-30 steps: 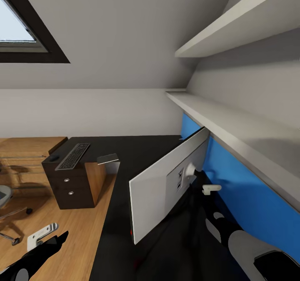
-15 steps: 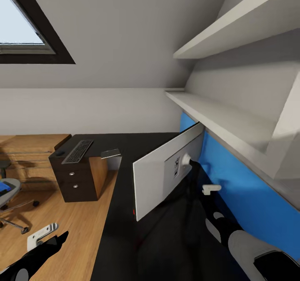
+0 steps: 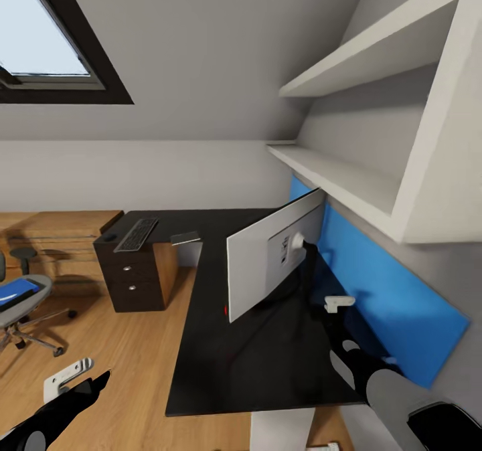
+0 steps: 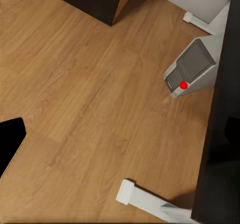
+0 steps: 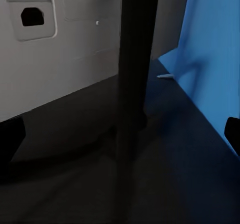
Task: In the bedroom, organize the workspace by keeping the computer under the desk, ensuring the monitor is on the desk, placing the keyboard on the desk next to the monitor, placing the mouse on the desk next to the keyboard, moving the folder from the swivel chair onto the desk next to the mouse, stacking the notebook on top of the folder with the pen on top of the notebook, and positioning the swivel chair next to the desk.
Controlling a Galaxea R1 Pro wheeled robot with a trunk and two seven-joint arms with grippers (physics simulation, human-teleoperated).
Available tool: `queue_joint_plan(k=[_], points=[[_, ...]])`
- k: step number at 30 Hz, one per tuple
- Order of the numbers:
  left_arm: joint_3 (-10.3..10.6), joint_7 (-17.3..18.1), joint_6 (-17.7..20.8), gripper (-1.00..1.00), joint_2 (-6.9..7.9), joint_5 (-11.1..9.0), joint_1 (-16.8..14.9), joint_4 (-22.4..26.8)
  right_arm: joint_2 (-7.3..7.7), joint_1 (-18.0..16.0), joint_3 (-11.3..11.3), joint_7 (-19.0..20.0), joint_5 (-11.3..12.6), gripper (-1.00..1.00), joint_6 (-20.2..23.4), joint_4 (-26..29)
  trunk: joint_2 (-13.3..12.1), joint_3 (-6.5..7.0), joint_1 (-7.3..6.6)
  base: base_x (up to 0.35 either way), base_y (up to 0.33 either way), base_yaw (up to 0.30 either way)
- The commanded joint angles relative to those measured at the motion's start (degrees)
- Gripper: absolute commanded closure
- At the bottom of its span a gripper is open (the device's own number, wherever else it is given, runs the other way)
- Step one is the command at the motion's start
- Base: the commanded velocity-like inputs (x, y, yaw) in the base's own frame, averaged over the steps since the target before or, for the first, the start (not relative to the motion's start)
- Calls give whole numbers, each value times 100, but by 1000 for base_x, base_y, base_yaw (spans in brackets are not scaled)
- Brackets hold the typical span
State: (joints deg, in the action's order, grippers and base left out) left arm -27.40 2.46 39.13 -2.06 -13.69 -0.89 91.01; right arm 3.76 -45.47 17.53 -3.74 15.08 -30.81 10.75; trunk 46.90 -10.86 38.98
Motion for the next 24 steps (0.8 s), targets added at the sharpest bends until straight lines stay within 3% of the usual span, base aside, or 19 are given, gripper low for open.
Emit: queue_joint_plan(k=[1, 15, 18, 24], points=[[-18, 26, 34, -100, -5, -10, -7, 4, 2, -6, 49, -37, 21, -100, -13, 8, 8, -9, -2, -270, 222, 0], [-76, 12, 21, -100, -5, 4, -7, -15, -10, -6, 41, -62, 23, -100, 74, 335, 8, -9, -2, -267, 227, 0], [-70, -13, 18, -100, -5, 5, -7, -25, -4, 0, 35, -64, 32, -100, 274, 536, 8, -9, -2, -220, 167, 0], [-39, -150, 16, -100, -5, 16, -7, -71, 8, 67, 19, -67, 57, -100, 1146, 1295, 8, -9, -2, -80, 55, 0]])
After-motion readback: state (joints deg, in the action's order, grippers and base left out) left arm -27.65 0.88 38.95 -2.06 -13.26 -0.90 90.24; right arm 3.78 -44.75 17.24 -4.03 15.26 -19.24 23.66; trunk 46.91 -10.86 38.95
